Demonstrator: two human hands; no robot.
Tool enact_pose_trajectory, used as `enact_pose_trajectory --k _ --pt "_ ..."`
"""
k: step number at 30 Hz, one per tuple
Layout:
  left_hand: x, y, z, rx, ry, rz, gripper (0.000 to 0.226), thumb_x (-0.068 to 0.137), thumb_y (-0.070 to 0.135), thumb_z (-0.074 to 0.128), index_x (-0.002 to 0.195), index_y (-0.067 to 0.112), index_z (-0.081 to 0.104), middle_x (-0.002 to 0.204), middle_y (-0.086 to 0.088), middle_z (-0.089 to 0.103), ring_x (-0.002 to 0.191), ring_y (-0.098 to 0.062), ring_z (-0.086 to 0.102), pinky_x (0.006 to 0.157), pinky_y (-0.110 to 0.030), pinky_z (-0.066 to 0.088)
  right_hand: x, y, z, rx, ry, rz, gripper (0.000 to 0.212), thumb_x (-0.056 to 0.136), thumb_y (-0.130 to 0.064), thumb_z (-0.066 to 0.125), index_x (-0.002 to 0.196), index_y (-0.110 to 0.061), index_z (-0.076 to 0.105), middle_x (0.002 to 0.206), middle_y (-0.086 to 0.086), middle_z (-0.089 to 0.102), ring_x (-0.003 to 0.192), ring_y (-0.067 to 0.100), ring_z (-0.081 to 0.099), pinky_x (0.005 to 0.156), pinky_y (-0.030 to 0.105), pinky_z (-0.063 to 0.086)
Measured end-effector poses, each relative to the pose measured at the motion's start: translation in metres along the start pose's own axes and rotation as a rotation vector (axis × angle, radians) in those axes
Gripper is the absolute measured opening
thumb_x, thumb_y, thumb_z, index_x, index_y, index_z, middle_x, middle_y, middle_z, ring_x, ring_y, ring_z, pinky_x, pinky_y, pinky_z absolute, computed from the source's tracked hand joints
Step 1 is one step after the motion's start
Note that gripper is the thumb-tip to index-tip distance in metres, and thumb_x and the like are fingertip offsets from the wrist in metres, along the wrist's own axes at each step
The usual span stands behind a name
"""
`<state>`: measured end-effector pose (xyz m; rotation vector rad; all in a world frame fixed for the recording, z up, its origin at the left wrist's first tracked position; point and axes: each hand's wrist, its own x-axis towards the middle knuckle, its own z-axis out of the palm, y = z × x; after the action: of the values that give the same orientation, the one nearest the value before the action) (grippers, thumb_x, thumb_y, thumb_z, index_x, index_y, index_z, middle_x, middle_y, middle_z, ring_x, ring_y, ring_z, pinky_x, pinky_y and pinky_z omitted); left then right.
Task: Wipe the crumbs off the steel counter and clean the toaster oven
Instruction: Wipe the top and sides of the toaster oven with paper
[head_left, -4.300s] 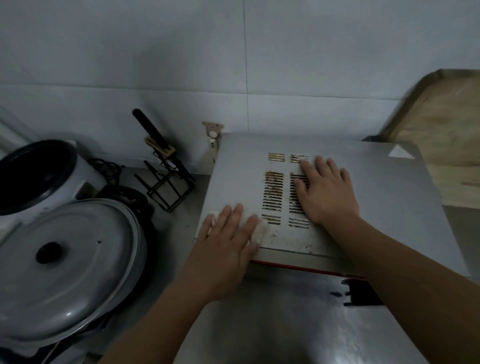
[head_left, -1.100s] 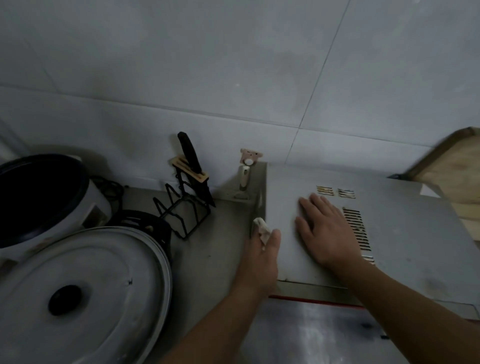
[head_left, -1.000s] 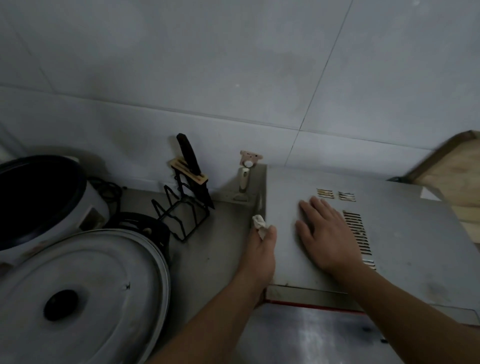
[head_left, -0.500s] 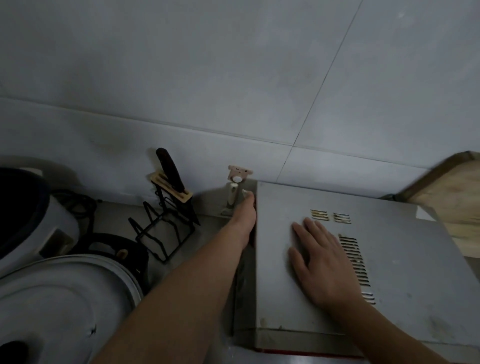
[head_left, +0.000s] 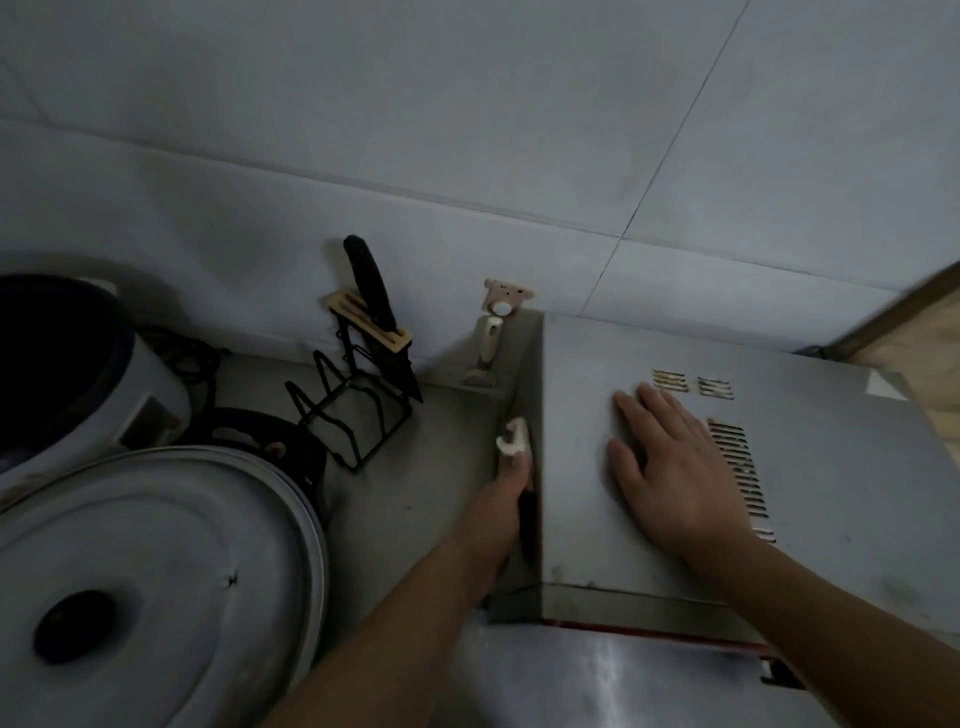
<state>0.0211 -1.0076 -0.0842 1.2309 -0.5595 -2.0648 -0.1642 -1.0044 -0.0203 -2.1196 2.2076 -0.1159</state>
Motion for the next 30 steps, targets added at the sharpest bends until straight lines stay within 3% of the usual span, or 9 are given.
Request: enact_pose_trajectory --k 7,11,13,17,20,25,30 --pt "-0.025 -0.045 -0.017 -0.062 -0.067 -0.015 0.044 0.078 0.057 0.053 0.101 0.024 0.072 0.110 0.001 0.074 0.108 -0.016 0.068 0.101 -0.037 0.049 -0.001 -0.002 -0.001 0.004 -0.021 -0.004 0.067 0.095 -0.059 0.015 0.156 -0.032 0.020 0.164 -0.004 0.013 0.150 0.012 0.006 0.118 0.030 0.005" --pt "-0.011 -0.039 -0.014 -0.071 -0.082 -0.005 0.038 0.096 0.054 0.037 0.092 0.033 0.069 0.087 0.023 0.073 0.084 0.007 0.068 0.080 -0.018 0.052 0.000 0.000 0.001 0.001 -0.013 -0.008 0.068 0.094 -0.060 0.015 0.155 -0.031 0.021 0.163 -0.003 0.015 0.150 0.012 0.007 0.119 0.030 0.007" --pt "0.000 -0.030 -0.012 -0.028 -0.065 -0.029 0.052 0.097 0.059 0.034 0.084 0.033 0.077 0.091 0.017 0.075 0.088 0.001 0.070 0.082 -0.023 0.053 0.000 0.001 0.001 0.002 -0.011 -0.008 0.067 0.095 -0.060 0.016 0.155 -0.031 0.021 0.163 -0.004 0.015 0.150 0.011 0.007 0.119 0.030 0.007" --pt "0.038 -0.003 -0.006 0.093 0.037 -0.027 0.073 0.088 0.076 0.041 0.120 0.016 0.068 0.124 -0.006 0.067 0.115 -0.024 0.063 0.106 -0.044 0.045 0.001 0.002 0.002 0.000 0.002 -0.002 0.067 0.094 -0.061 0.016 0.155 -0.032 0.023 0.163 -0.005 0.016 0.150 0.010 0.008 0.118 0.027 0.004" --pt "0.079 0.013 -0.002 0.096 0.029 0.019 0.091 0.073 0.087 0.049 0.129 0.017 0.064 0.125 -0.008 0.067 0.115 -0.027 0.064 0.107 -0.048 0.045 0.001 0.002 0.003 0.009 -0.002 -0.002 0.066 0.095 -0.062 0.017 0.155 -0.034 0.020 0.163 -0.007 0.015 0.149 0.007 0.006 0.119 0.028 0.005" --pt "0.113 0.050 0.007 0.111 0.120 0.065 0.068 0.095 0.065 0.042 0.129 0.009 0.062 0.127 -0.010 0.065 0.111 -0.025 0.064 0.102 -0.043 0.048 0.002 0.003 0.003 0.010 -0.005 -0.001 0.064 0.095 -0.063 0.017 0.154 -0.038 0.017 0.163 -0.010 0.013 0.148 0.005 0.004 0.119 0.028 0.004" --pt "0.119 0.054 0.008 0.064 0.029 0.051 0.059 0.099 0.059 0.039 0.124 0.012 0.064 0.116 -0.008 0.070 0.102 -0.023 0.067 0.081 -0.029 0.054 0.000 0.001 0.002 0.017 0.009 0.003 0.065 0.094 -0.062 0.019 0.154 -0.036 0.022 0.162 -0.009 0.017 0.148 0.006 0.007 0.119 0.028 0.005"
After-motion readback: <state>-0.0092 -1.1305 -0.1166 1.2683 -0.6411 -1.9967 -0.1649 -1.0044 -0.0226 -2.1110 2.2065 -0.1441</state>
